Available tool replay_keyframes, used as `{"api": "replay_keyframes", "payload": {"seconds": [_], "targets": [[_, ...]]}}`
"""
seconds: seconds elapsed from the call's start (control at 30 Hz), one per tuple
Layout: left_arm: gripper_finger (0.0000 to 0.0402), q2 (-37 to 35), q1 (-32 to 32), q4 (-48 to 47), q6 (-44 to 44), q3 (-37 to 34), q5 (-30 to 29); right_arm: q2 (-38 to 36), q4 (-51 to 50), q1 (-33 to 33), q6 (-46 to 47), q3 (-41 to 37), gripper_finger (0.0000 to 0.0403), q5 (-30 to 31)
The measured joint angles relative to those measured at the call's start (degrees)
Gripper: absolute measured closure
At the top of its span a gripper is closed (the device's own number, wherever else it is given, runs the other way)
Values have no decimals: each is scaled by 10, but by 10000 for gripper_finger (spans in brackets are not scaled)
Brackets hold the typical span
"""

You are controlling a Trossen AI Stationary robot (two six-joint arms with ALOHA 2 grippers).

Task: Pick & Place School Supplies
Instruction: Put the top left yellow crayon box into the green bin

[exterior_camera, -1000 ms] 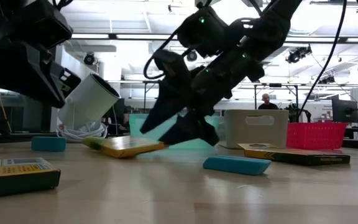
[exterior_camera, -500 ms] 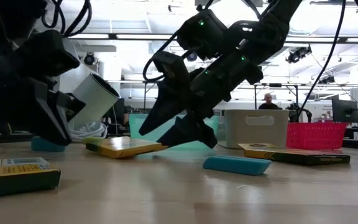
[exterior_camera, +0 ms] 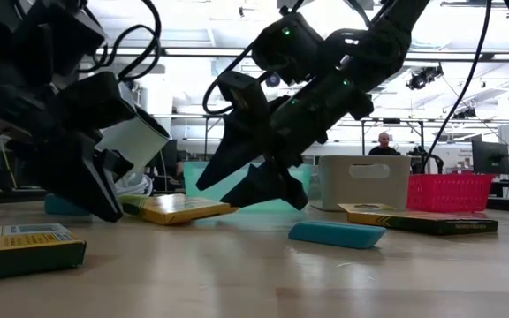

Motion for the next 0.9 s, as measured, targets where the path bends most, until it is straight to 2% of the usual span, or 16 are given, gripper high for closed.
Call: {"api": "replay_keyframes", "payload": {"seconds": [0.2, 0.9], "targets": [[366, 21, 13, 30, 7, 1, 14, 0, 6, 0, 0, 0, 220, 0], [366, 22, 33, 28, 30, 0, 13, 0, 8, 0, 32, 0, 220, -43]]}}
